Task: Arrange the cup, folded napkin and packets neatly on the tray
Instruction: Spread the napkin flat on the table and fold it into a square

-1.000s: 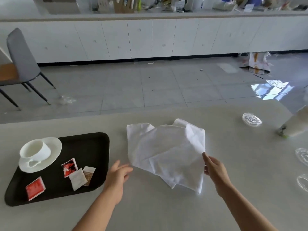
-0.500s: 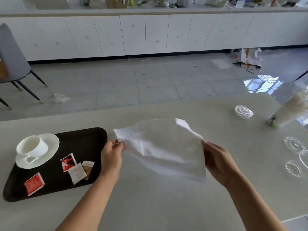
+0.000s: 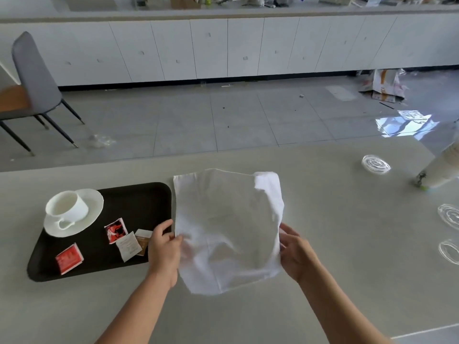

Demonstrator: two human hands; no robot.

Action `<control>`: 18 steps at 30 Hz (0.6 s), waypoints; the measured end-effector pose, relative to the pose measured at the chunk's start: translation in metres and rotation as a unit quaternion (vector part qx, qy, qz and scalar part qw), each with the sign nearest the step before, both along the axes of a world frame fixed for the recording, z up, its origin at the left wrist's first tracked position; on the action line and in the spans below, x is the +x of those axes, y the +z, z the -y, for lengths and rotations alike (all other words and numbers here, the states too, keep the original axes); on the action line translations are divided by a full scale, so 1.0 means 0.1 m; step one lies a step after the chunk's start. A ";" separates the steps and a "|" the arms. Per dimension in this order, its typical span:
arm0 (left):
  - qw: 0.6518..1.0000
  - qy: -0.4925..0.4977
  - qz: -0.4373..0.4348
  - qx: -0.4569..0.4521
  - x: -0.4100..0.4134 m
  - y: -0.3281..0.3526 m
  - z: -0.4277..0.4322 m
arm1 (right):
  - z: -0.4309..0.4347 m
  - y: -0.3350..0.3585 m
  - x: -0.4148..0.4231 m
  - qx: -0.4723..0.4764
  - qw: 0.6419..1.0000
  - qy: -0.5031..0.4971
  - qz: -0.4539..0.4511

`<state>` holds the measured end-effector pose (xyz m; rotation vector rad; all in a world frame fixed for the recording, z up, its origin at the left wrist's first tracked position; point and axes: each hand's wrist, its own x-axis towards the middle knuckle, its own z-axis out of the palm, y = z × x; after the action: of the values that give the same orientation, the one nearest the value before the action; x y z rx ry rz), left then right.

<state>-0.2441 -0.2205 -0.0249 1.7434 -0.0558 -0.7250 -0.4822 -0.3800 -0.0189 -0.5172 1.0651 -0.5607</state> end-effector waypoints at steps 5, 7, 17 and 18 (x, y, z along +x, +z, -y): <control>0.984 -0.030 0.169 0.054 0.03 -0.01 -0.14 | -0.07 0.36 -0.36 -0.341 0.896 -0.191 -0.210; 0.958 -0.091 0.249 0.110 -0.06 -0.07 -0.21 | -0.23 0.39 -0.55 -0.450 0.805 -0.046 -0.384; 0.987 -0.109 0.009 0.115 -0.41 -0.25 -0.64 | -0.39 0.00 -1.14 -0.383 0.652 0.310 -0.576; 0.982 -0.131 0.025 0.137 -0.48 -0.27 -0.69 | -0.29 -0.03 -1.09 -0.432 0.623 0.284 -0.586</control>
<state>-0.2925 -0.1513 -0.0521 2.0412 -0.2343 -0.9139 -0.5911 -0.3507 -0.0223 -2.2293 1.6804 -0.0297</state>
